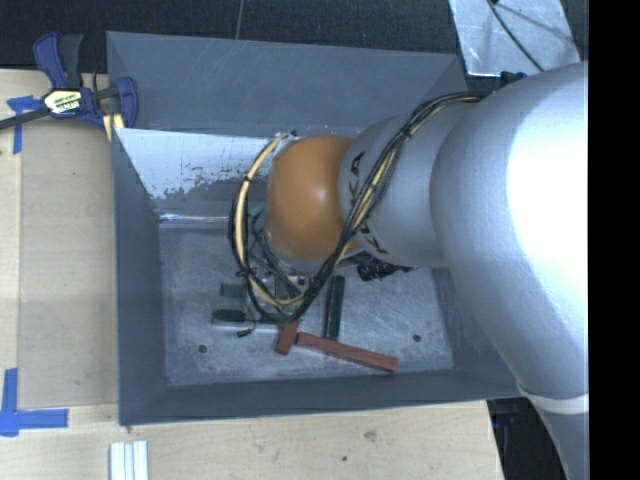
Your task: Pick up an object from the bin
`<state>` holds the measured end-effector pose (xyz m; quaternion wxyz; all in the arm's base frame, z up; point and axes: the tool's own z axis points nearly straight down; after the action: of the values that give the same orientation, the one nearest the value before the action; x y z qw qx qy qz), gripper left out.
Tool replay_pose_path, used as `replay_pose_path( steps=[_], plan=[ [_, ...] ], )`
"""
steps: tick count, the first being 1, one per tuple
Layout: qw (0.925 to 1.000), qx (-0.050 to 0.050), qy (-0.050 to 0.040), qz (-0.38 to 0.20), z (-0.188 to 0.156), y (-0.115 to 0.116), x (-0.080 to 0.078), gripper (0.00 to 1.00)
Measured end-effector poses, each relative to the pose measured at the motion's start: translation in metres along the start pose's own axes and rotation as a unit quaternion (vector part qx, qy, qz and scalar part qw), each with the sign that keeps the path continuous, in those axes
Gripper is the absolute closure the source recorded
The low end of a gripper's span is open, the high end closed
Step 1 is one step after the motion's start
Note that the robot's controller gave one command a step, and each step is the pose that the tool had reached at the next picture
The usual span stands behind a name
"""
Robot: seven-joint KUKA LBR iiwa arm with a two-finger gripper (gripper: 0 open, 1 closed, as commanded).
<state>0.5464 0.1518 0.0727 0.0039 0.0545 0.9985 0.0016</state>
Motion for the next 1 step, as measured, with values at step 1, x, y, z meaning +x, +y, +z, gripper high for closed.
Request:
replay_pose_path(
  steps=[1],
  plan=[
    [1.0000, 0.000, 0.0012, 0.000, -0.0031, -0.0004, 0.0009, 1.00]
  ],
)
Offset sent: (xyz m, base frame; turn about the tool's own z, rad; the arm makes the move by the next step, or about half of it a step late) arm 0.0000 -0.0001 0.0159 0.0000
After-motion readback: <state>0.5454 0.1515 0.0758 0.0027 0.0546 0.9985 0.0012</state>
